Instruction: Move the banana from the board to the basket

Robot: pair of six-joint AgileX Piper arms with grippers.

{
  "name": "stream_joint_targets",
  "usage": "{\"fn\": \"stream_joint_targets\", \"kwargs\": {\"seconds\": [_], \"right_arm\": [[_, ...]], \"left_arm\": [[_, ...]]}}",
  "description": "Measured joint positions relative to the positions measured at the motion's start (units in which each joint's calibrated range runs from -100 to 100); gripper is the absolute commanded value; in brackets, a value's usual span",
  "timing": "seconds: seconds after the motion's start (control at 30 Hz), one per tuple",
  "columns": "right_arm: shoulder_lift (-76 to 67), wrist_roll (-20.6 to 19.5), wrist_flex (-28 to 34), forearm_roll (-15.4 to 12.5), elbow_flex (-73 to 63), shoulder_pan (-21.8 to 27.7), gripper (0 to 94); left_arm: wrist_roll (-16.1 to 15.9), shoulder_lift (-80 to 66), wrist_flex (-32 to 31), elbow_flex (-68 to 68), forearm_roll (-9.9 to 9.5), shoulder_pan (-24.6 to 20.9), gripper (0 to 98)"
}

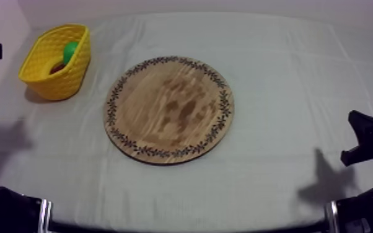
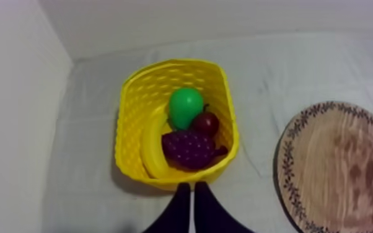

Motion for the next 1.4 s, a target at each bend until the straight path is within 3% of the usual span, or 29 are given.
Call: {"fn": "stream_joint_targets", "kwargs": {"seconds": [0.2,0.63,1.07,1.4], "right_arm": [[0.0,0.0,0.0,0.0,0.0,0.0,0.3],[0.0,0.0,0.0,0.0,0.0,0.0,0.3],[0.0,0.0,0.05,0.0,0.0,0.0,0.3],[0.0,0.0,0.05,0.0,0.0,0.0,0.3]], "left_arm": [[2.74,-10.11,-7.75,12.45,-1.04,-0.39,0.0],[4.04,-28.34,-18.24,34.07,-0.68,-2.07,0.0],[3.46,-39.89,-20.59,47.13,0.43,-1.82,0.0],[2.1,-47.05,-18.6,48.18,2.9,-2.56,0.0]]}}
